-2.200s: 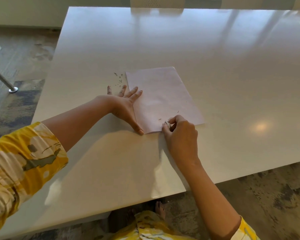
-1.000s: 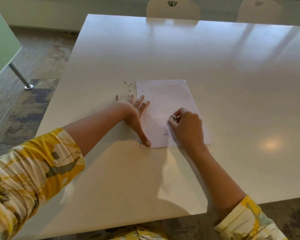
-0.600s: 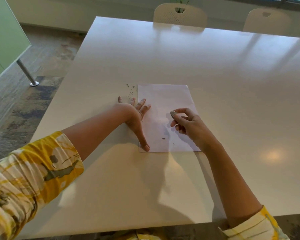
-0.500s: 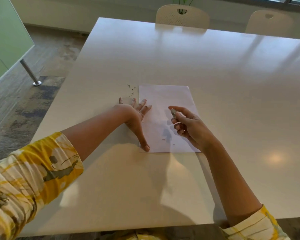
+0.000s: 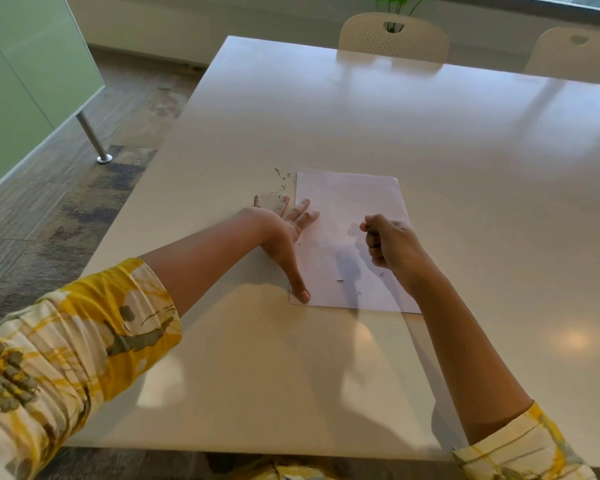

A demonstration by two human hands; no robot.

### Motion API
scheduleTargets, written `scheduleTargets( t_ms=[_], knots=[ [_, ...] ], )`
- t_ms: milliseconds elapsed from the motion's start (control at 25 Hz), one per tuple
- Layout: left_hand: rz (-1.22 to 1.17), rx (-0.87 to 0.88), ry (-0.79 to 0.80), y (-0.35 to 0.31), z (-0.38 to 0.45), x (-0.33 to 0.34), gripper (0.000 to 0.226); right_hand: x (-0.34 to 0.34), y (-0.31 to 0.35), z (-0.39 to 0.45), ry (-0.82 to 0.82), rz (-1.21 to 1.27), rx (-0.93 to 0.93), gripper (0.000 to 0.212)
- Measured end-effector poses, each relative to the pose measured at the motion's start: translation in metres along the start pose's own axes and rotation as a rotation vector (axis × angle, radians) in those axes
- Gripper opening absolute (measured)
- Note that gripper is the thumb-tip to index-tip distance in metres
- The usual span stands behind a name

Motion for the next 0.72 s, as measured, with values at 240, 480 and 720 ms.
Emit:
scheduleTargets(
  t_ms=[240,480,720],
  knots=[
    [-0.005,0.002,-0.02,0.001,0.004,0.0,0.168,-0.02,0.023,0.002,-0.114,-0.082,-0.193,0.029],
    [0.005,0.016,-0.048,-0.005,0.003,-0.004,0.168,-0.03,0.02,0.004,-0.067,-0.231,-0.285,0.027],
    [0.078,0.117,-0.083,-0.053,-0.016,-0.013,0.157,-0.044,0.017,0.012,-0.214,-0.218,-0.466,0.017]
  ],
)
Point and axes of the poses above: each hand's wrist, its own z-axis towards the middle knuckle, its own x-axis out of the palm, y = z × x, the point moved 9 cm from there along z, towards the middle knuckle, and after that the axes turned 10 degrees about -y, right-handed, at the moved point
